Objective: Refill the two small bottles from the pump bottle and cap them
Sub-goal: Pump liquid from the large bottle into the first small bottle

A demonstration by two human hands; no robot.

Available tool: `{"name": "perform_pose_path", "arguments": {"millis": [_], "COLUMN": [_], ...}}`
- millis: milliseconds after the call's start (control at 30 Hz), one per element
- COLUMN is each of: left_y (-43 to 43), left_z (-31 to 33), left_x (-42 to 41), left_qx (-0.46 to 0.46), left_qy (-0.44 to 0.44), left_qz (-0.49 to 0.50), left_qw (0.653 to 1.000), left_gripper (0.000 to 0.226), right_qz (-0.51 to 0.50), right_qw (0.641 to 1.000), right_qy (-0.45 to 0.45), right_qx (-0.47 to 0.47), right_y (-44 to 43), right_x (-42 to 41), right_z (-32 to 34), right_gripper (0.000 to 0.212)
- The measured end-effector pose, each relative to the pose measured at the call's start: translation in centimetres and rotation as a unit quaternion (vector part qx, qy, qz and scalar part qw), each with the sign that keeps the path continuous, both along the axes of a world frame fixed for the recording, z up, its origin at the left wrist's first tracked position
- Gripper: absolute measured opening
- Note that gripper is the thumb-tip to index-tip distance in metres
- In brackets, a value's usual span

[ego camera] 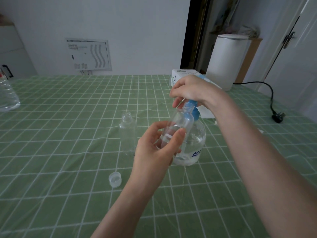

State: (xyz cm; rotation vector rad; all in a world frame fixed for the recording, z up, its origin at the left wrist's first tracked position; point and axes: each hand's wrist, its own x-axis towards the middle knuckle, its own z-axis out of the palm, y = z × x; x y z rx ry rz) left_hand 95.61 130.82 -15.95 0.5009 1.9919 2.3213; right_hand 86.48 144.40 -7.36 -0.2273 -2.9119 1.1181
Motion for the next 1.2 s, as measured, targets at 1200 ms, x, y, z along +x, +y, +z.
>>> {"name": "perform_pose_path", "arguments": {"millis": [1200], "left_y": [0.0], "left_z": [-0.5], "left_x": [0.0], "left_qx": [-0.008], "left_qy": [0.018], "left_qz": [0.014], "left_qw": [1.000], "left_gripper": [0.026], "right_qz": [-0.002], "right_qw": [0.999], "right_qy": [-0.041], "right_qx": [0.009], "right_y": [-0.3], "right_x": [0.1], "right_z": [-1.1], "right_gripper": [0.032]}}
